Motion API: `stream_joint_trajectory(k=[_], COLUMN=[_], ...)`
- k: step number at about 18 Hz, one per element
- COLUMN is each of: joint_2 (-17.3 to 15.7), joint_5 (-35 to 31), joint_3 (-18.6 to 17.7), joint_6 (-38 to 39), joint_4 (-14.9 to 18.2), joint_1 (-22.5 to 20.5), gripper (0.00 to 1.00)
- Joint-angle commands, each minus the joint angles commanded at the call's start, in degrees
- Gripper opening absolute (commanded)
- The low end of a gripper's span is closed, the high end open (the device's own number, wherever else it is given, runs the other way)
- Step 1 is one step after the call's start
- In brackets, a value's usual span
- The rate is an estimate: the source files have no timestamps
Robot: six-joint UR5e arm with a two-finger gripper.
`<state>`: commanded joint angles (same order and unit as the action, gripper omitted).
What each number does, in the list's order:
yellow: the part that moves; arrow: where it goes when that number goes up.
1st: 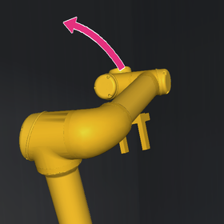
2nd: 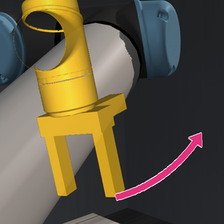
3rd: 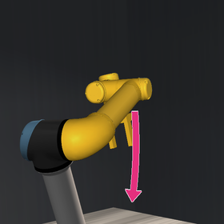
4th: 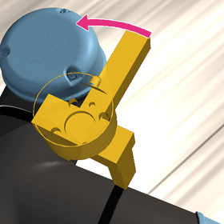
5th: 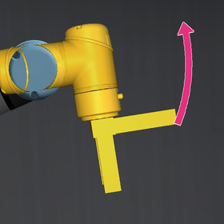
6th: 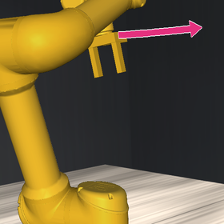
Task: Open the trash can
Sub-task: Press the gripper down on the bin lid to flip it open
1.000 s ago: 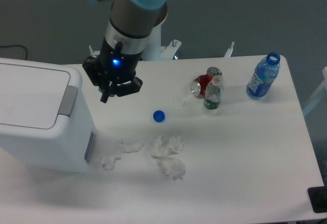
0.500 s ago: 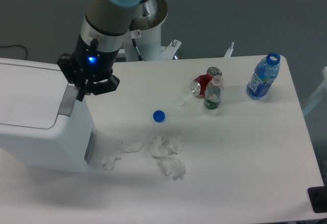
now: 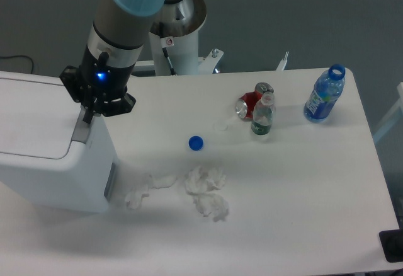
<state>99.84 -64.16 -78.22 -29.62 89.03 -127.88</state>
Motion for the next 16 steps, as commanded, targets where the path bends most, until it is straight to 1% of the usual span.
stream_joint_trajectory(k=[4,9,16], joint_2=[0.1,0.4,0.5], joint_5=[0.0,0.3,0.2], joint_3=[0.1,0.1,0.1], joint_6=[0.1,1.7,1.9], joint_4=[-0.2,-2.2,-2.9], joint_1=[0.2,0.3,0.3], gripper=[0.0,0.0,0.0])
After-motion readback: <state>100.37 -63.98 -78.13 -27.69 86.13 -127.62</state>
